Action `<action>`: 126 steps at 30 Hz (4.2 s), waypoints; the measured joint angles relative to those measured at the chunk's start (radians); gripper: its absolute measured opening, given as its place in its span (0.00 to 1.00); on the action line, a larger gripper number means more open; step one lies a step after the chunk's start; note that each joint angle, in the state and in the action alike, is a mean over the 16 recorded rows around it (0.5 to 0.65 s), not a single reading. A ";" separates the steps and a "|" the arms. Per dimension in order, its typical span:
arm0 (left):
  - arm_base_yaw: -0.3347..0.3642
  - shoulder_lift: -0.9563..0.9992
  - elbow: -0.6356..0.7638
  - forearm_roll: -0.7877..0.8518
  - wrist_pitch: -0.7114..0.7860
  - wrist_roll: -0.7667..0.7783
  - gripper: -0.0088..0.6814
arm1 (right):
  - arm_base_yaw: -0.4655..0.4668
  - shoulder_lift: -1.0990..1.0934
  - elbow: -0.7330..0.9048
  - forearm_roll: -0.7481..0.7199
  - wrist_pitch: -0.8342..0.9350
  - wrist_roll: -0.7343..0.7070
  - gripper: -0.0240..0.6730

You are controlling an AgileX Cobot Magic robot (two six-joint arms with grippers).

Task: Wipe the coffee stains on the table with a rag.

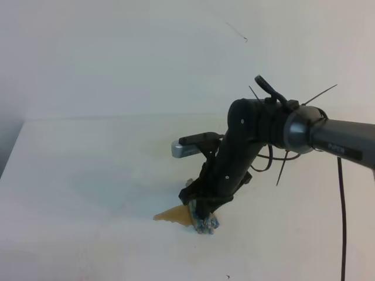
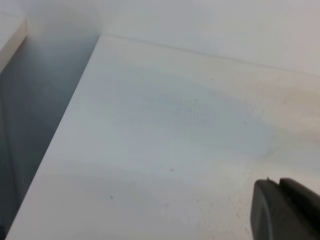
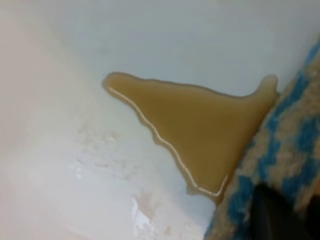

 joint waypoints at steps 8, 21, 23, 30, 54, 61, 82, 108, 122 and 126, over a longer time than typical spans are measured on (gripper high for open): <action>0.000 0.000 0.000 0.000 0.000 0.000 0.01 | 0.005 0.000 0.000 0.056 -0.009 -0.044 0.03; 0.000 0.000 0.000 0.000 0.000 0.000 0.01 | 0.020 0.000 0.000 0.115 -0.018 -0.099 0.03; 0.000 0.000 0.000 0.000 0.000 0.000 0.01 | 0.023 0.000 0.000 0.119 -0.020 -0.104 0.03; 0.000 0.000 0.000 0.000 0.000 0.000 0.01 | 0.030 0.000 0.000 0.129 -0.024 -0.117 0.03; 0.000 0.000 0.000 0.000 0.000 0.000 0.01 | 0.031 0.002 -0.001 0.231 -0.023 -0.198 0.03; 0.000 0.000 0.000 0.000 0.000 0.000 0.01 | 0.031 0.005 -0.001 0.254 -0.020 -0.213 0.03; 0.000 0.000 0.000 0.000 0.000 0.000 0.01 | 0.074 0.082 -0.139 0.208 0.085 -0.213 0.03; 0.000 0.000 0.000 0.000 0.000 0.000 0.01 | 0.030 -0.021 -0.148 -0.153 0.105 -0.010 0.03; 0.000 0.000 0.000 0.000 0.000 0.000 0.01 | -0.216 -0.393 0.312 -0.133 -0.073 -0.032 0.03; 0.000 0.002 0.000 0.000 0.000 0.000 0.01 | -0.268 -0.498 0.500 -0.125 -0.182 -0.036 0.03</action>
